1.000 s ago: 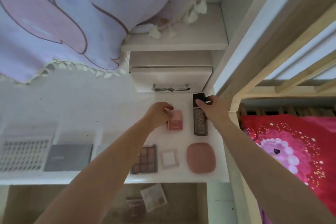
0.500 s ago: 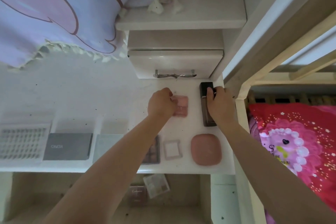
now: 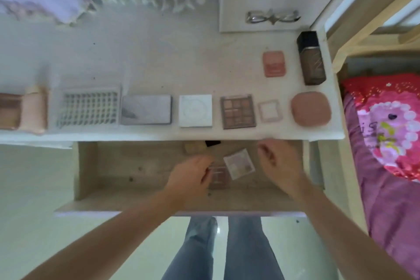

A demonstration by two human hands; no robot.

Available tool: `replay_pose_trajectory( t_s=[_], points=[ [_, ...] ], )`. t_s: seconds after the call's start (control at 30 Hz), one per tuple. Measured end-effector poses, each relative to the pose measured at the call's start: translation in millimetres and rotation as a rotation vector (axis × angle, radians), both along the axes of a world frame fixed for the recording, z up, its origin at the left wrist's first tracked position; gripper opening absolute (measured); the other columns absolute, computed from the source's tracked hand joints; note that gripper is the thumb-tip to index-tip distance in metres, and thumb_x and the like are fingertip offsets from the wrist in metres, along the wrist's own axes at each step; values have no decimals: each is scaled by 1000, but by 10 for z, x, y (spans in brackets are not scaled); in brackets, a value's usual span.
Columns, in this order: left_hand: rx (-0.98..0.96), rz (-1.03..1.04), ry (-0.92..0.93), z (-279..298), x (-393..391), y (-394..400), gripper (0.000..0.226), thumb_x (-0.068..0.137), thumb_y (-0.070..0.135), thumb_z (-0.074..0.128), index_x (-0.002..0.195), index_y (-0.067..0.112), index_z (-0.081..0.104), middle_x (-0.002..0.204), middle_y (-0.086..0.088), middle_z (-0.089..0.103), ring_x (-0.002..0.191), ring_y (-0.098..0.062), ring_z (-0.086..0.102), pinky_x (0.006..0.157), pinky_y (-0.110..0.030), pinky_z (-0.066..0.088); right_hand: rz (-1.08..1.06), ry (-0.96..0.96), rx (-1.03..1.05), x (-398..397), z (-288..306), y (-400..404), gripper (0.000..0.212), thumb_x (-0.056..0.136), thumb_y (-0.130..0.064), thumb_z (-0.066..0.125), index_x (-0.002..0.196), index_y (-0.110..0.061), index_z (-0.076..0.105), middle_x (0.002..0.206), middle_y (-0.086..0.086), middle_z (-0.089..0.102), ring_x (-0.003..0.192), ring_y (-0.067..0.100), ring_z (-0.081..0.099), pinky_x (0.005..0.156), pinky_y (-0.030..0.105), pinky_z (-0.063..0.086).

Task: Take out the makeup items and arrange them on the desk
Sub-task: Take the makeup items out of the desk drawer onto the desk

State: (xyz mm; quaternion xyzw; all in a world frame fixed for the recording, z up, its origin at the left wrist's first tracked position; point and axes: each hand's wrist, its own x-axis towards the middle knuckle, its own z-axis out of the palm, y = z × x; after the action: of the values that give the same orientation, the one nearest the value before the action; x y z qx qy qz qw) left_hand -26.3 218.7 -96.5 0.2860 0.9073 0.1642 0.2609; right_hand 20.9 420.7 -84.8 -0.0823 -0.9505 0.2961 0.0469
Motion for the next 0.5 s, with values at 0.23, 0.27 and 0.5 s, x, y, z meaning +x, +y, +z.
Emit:
replay_pose_trajectory(
  t_s=[0.23,0.27,0.5],
  points=[
    [-294,178,-101,-711,-35,-369,61,89,26,50,139,9,20,143,-15,20,131,-30,24,105,-39,32,199,-662,327,180,-967,-462,74,87,-15,51,145,-25,5,154,3,-1,142,26,-3,110,41,18],
    [-273,173,-56,-751,-55,-323,65,88,24,51,141,10,17,145,-15,16,134,-30,20,107,-39,29,218,-679,364,167,-1025,-472,74,88,-14,50,145,-24,4,154,3,-2,142,27,-6,111,43,16],
    [-338,30,164,-952,-324,32,59,89,-4,36,143,0,11,146,-18,25,136,-30,22,115,-39,10,288,-588,479,142,-1195,-388,58,90,-14,40,143,-15,16,149,7,17,140,24,9,113,37,9]
  ],
)
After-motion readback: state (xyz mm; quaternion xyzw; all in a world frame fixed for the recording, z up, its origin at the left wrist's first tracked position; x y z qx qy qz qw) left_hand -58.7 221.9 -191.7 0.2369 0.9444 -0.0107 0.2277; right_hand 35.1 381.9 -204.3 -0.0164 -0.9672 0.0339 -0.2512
